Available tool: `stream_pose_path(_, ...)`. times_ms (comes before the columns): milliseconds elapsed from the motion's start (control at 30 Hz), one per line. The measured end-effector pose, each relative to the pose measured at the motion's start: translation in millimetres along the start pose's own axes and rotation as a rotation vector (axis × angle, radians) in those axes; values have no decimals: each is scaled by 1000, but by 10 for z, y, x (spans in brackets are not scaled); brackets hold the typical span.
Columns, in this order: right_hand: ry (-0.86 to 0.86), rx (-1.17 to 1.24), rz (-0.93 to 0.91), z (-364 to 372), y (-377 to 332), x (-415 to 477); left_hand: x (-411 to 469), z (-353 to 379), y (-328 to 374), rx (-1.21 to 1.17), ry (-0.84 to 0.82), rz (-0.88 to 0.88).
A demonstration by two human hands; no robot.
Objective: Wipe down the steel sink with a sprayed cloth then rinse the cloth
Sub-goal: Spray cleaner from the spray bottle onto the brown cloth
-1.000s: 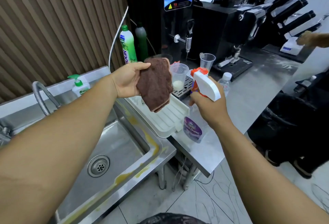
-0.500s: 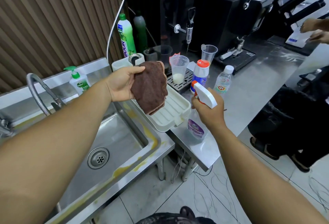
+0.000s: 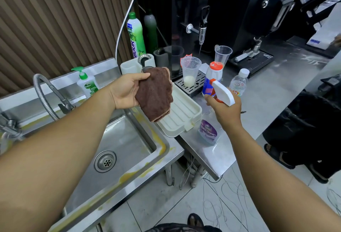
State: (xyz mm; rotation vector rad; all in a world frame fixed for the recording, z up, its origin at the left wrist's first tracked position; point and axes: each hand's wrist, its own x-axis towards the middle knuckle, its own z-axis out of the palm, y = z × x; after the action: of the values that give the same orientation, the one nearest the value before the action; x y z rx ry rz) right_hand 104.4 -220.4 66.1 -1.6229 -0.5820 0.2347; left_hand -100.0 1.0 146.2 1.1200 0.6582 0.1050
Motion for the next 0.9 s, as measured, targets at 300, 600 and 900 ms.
stream_pose_path(300, 13, 21, 56, -21, 68, -8, 16, 33, -8, -24, -18, 3)
stream_pose_path(600, 52, -11, 120, 3, 60, -139, 13, 68, -41, -13, -38, -3)
stream_pose_path(900, 83, -107, 143, -42, 2, -341, 34, 103, -50, -10, -68, -4)
